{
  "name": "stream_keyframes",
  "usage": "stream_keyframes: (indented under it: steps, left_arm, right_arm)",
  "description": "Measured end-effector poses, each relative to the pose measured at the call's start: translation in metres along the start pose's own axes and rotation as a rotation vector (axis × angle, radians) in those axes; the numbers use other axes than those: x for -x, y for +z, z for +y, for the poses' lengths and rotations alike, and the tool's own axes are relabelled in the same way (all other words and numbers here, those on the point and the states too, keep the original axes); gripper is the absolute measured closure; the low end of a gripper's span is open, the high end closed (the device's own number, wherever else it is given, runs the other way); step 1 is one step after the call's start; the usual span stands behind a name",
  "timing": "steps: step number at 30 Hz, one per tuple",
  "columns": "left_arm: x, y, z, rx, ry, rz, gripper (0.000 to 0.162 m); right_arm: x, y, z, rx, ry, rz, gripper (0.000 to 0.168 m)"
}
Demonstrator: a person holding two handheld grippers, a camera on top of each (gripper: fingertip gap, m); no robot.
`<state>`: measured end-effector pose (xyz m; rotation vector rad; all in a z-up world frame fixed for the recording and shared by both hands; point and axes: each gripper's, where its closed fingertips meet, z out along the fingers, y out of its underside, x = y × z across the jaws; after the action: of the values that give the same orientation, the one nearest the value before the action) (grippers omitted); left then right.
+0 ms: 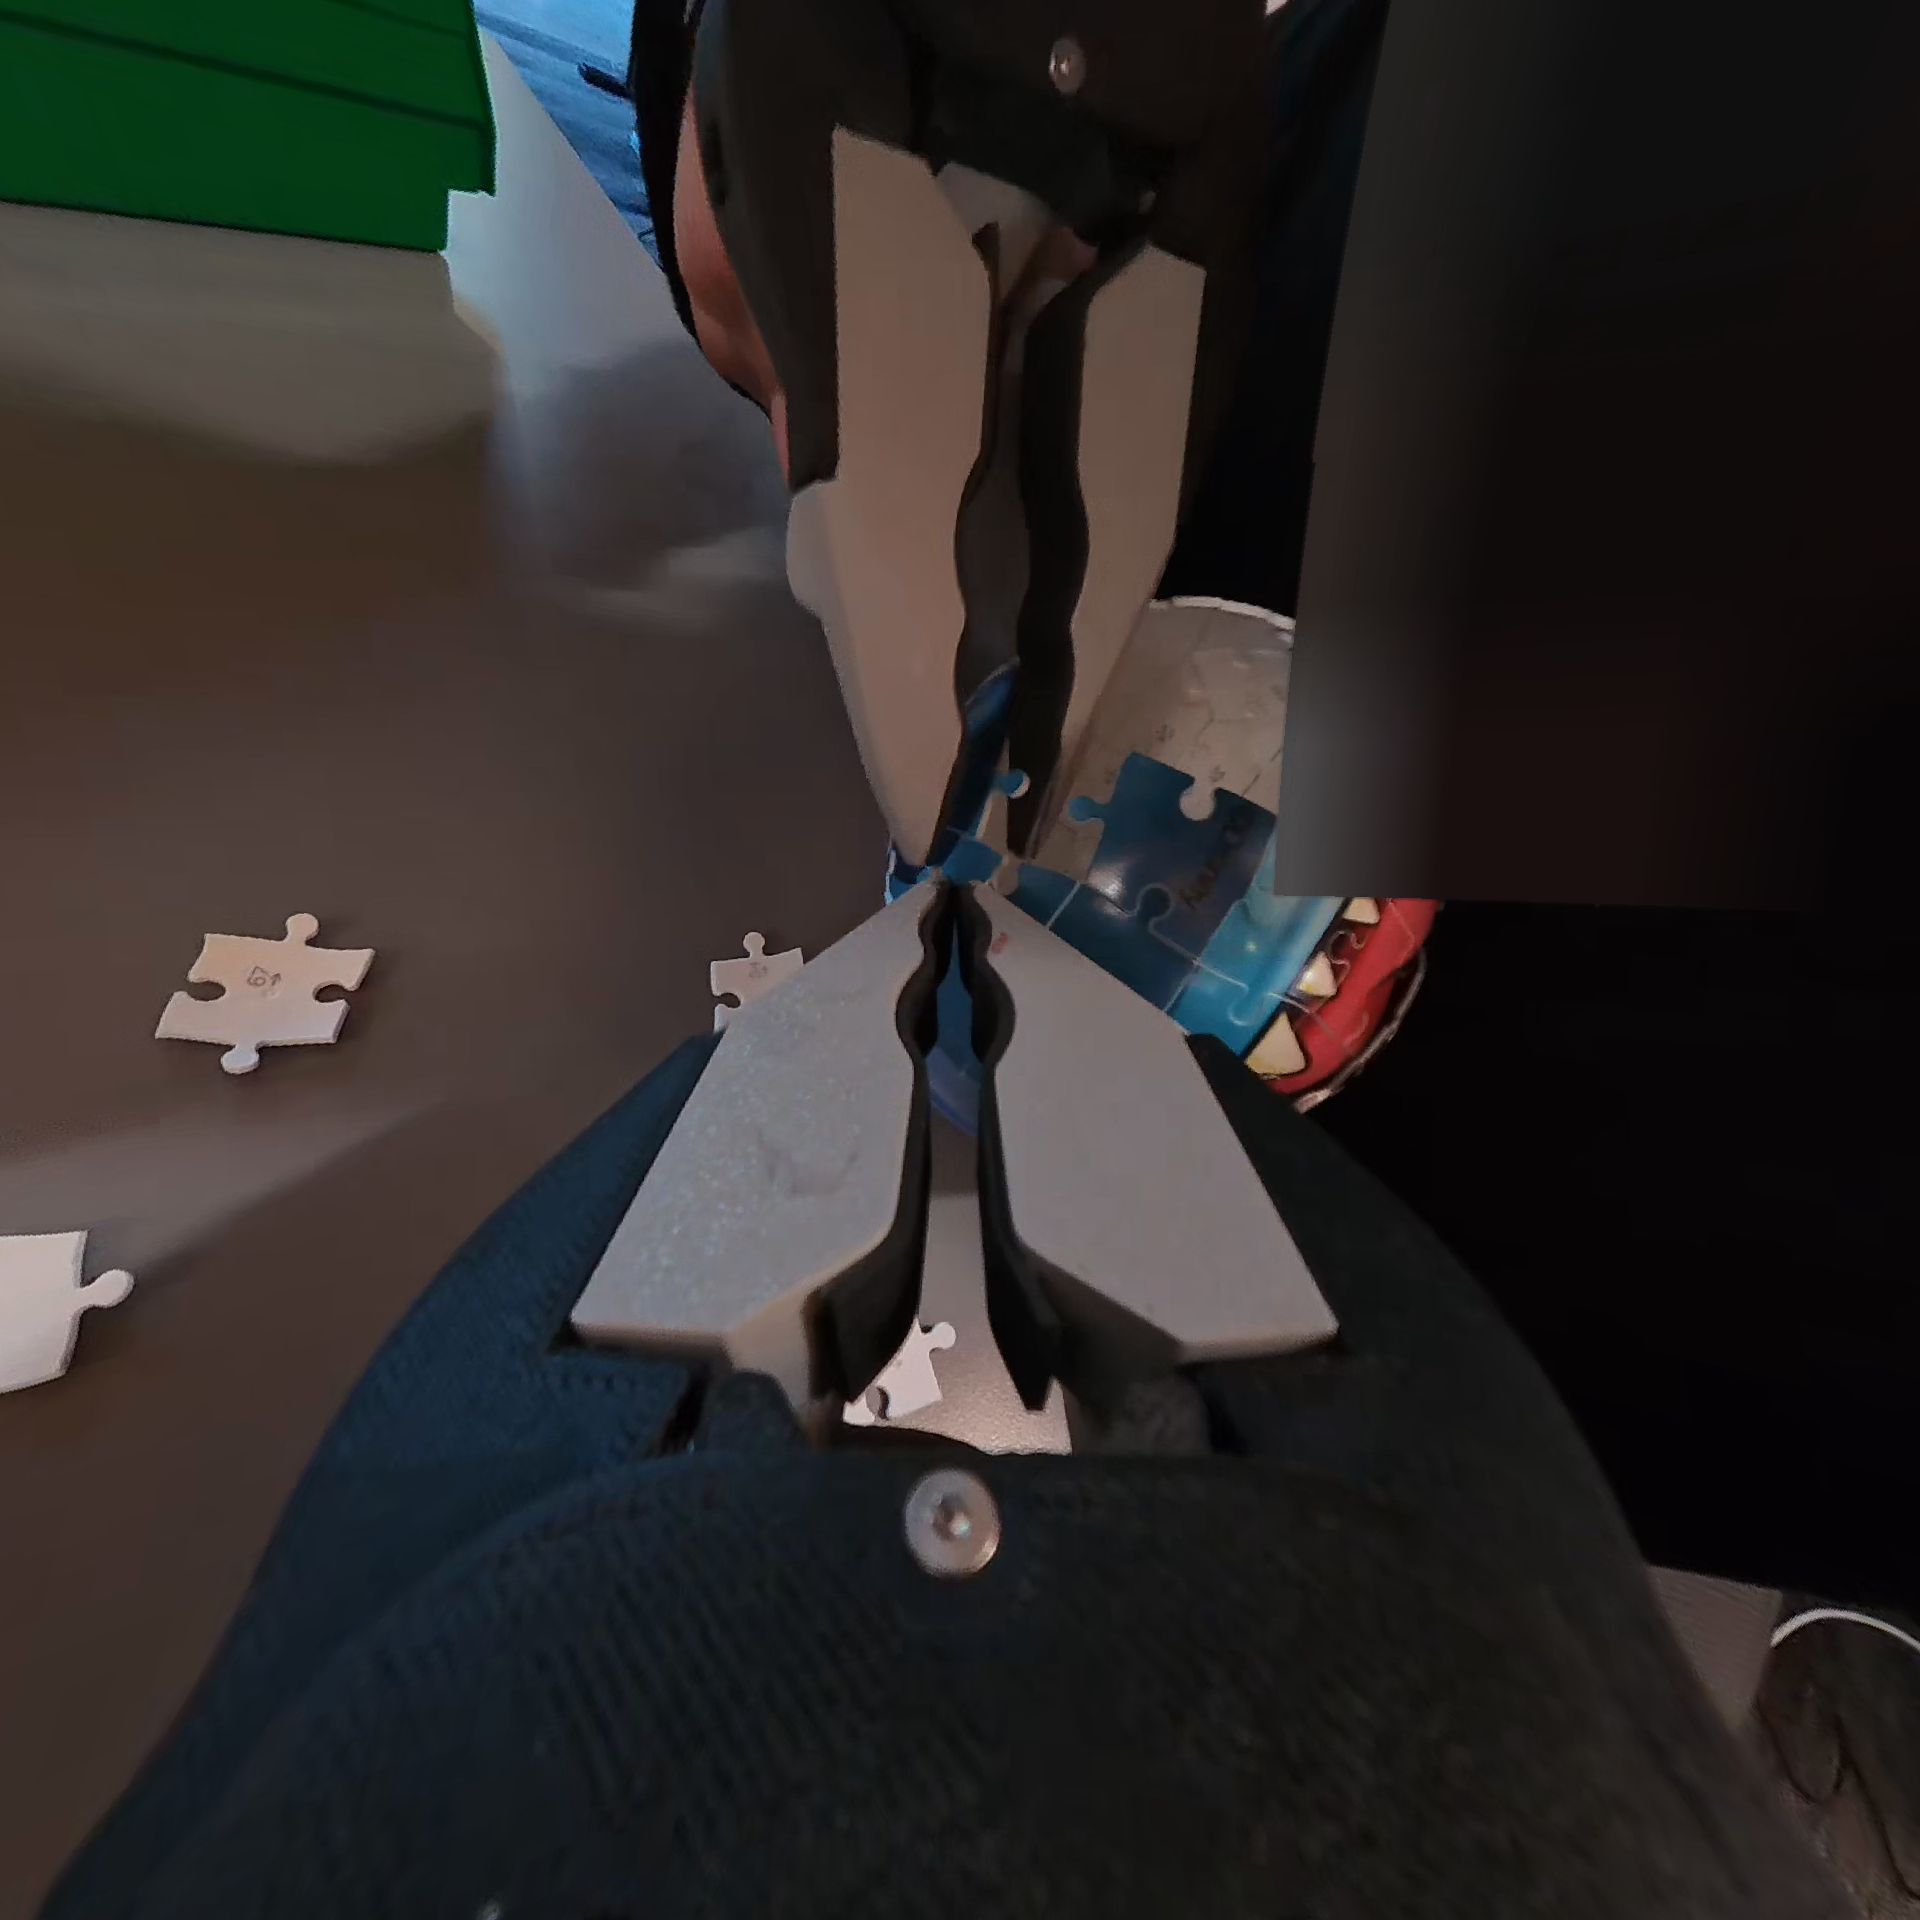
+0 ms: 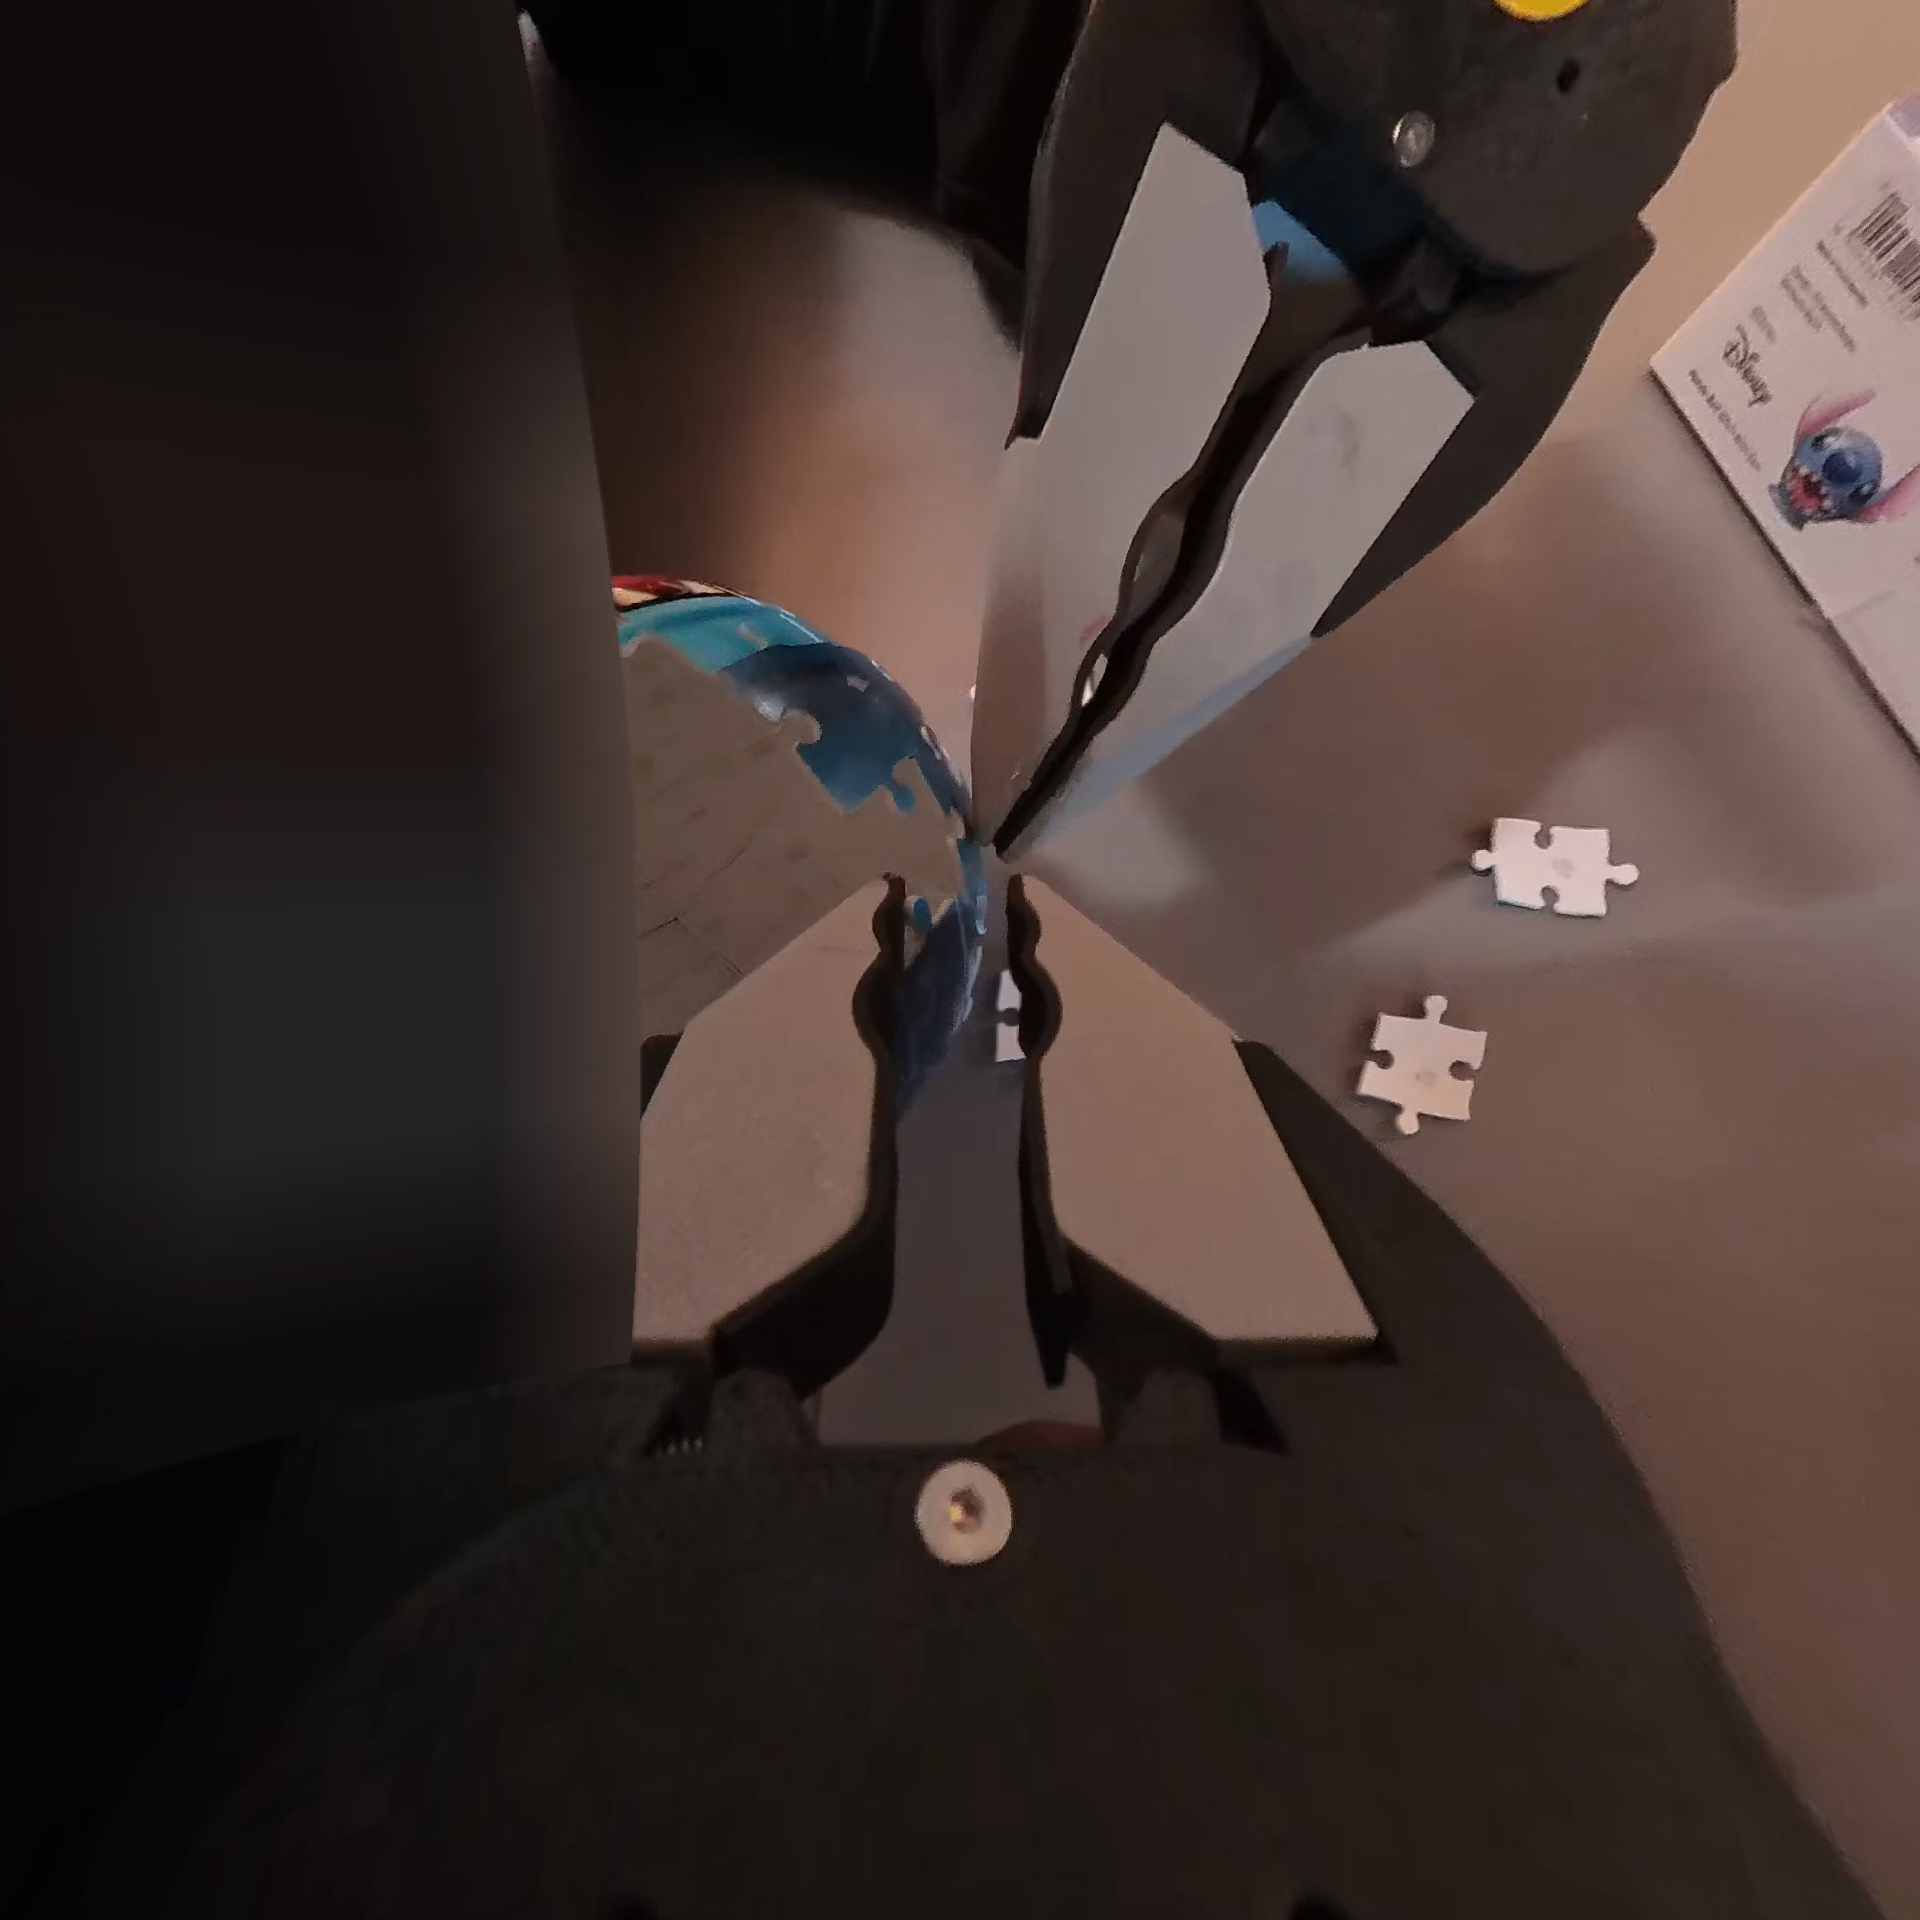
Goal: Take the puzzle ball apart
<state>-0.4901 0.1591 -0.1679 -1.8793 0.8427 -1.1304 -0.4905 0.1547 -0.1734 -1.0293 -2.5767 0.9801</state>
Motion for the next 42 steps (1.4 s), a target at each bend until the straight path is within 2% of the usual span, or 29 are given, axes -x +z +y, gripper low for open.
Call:
stream_keyframes:
  steps: [1,9,17,25,34,42]
  left_arm:
    - [0.0,0.0,0.0,0.001,0.002,-0.001,0.162]
    - [-0.002,0.002,0.002,0.005,0.003,-0.007,0.162]
    - [-0.003,0.005,0.007,0.002,-0.019,-0.009,0.162]
    - [-0.003,0.001,0.007,-0.006,-0.03,-0.008,0.162]
    - [-0.003,-0.001,0.007,-0.022,-0.043,-0.029,0.162]
    - [-0.004,-0.001,0.008,-0.022,-0.043,-0.042,0.162]
  right_arm:
    - [0.001,0.002,0.001,0.016,0.007,-0.004,0.152]
    - [0.003,0.004,0.004,0.142,-0.041,0.07,0.159]
    - [0.005,0.008,0.008,0.196,-0.045,0.084,0.163]
    - [0.004,0.011,0.004,0.123,-0.047,0.005,0.164]
    - [0.001,0.011,0.003,0.076,-0.079,0.036,0.168]
    - [0.003,0.013,0.001,0.08,-0.075,0.041,0.165]
